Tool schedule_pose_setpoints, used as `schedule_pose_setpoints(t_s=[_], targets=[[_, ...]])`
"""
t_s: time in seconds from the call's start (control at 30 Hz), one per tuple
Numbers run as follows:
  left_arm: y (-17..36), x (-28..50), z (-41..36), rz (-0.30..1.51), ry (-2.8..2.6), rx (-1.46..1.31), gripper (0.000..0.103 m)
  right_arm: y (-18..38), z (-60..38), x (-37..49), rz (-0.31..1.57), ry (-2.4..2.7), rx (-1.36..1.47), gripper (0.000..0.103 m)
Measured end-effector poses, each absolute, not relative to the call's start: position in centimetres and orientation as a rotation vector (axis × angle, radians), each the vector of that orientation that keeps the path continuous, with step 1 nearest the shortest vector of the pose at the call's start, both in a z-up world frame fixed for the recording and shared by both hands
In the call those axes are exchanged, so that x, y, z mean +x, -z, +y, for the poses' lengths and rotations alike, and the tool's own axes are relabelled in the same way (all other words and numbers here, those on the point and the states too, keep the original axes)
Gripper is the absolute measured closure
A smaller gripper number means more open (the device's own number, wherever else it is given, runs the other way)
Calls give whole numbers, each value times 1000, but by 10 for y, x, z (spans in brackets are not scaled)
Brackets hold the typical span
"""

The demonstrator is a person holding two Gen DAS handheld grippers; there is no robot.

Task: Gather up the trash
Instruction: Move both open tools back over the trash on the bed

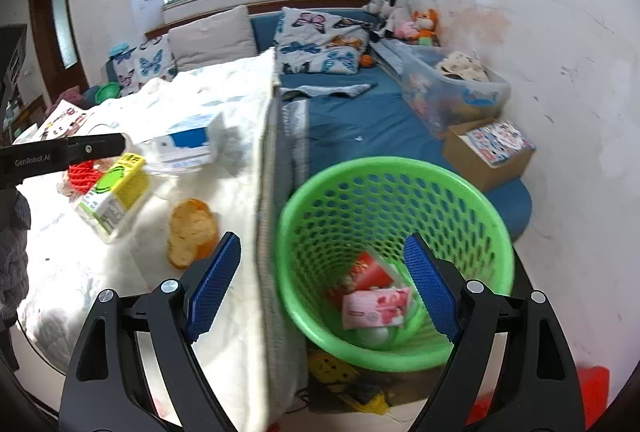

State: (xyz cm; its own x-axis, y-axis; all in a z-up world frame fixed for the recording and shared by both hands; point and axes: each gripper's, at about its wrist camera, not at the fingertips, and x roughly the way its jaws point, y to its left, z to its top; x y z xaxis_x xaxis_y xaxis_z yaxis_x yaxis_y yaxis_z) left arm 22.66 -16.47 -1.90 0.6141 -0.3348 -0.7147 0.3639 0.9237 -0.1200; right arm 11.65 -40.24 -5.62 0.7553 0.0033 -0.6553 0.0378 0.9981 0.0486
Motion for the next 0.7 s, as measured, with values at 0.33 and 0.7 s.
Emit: schedule_pose_setpoints(t_s=[0.33, 0.7], targets=[[17, 239, -48, 777, 170, -31, 54, 51, -356, 136, 718, -85, 19, 19], [55, 239, 29, 864, 132, -43, 54, 40, -297, 156, 717, -214, -34, 19]])
